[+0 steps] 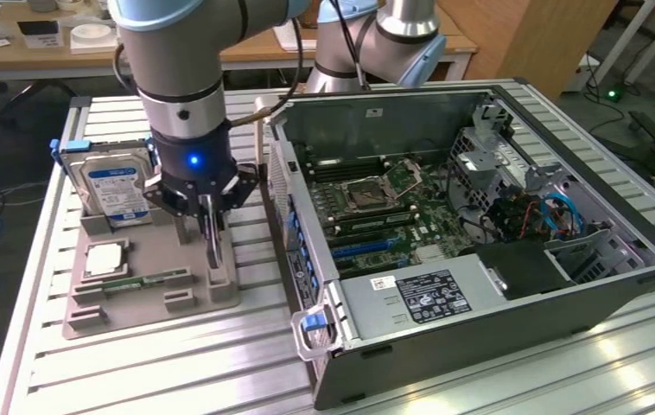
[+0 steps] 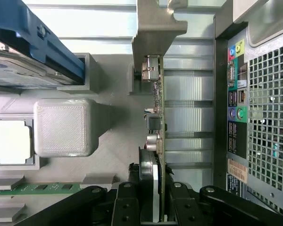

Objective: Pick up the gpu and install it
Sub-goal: 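Pick up the gpu and move the gpu toward the slot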

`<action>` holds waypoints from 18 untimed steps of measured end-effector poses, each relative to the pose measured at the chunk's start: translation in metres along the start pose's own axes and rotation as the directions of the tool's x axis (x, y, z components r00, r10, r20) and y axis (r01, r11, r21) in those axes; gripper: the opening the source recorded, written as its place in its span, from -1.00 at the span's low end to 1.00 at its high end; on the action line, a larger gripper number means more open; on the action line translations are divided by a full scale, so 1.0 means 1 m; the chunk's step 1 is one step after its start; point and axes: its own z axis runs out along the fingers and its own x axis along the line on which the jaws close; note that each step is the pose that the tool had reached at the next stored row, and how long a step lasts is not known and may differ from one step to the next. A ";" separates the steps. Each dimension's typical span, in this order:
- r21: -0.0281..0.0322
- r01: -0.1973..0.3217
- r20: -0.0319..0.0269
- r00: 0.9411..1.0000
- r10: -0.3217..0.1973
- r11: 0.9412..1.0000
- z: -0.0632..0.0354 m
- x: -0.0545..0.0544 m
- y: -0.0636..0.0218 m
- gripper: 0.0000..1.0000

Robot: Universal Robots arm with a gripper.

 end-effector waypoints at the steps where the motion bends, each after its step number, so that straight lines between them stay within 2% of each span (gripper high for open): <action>1: 0.000 0.000 0.000 1.000 0.000 1.000 -0.0023 0.000 0.0001 -0.44; 12: 0.000 0.000 0.000 1.000 0.000 1.000 -0.0328 -0.001 0.0016 -0.44; 18: 0.000 0.000 0.000 1.000 0.000 1.000 -0.0533 -0.001 0.0027 -0.44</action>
